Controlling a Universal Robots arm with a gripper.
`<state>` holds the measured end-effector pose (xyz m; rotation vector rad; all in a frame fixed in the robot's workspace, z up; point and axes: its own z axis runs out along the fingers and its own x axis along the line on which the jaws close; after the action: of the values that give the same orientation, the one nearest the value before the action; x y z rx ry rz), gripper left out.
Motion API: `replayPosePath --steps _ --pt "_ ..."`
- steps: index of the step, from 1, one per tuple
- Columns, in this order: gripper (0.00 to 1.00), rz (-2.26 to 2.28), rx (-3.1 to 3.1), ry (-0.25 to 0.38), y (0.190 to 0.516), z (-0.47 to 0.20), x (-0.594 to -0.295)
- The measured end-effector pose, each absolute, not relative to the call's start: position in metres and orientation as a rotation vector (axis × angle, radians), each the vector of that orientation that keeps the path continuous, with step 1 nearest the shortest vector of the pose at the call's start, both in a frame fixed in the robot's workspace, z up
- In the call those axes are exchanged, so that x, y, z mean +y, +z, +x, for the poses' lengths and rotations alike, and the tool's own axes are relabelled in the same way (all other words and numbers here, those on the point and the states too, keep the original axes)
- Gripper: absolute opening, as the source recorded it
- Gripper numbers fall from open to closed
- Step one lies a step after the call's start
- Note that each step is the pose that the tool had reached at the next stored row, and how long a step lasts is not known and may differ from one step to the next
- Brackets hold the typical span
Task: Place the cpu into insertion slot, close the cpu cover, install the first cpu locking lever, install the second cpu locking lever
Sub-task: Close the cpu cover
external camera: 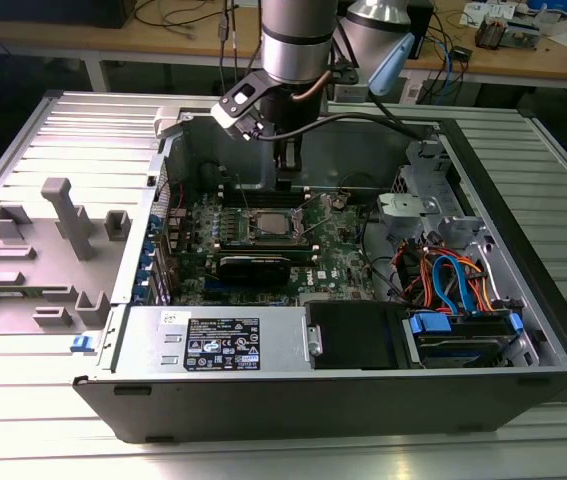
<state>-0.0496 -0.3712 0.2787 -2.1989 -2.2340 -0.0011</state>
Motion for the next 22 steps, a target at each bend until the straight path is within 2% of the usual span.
replayPosePath --steps 22 --pt "0.11 -2.199 -2.234 -0.001 0.2787 -0.0421 -0.3712"
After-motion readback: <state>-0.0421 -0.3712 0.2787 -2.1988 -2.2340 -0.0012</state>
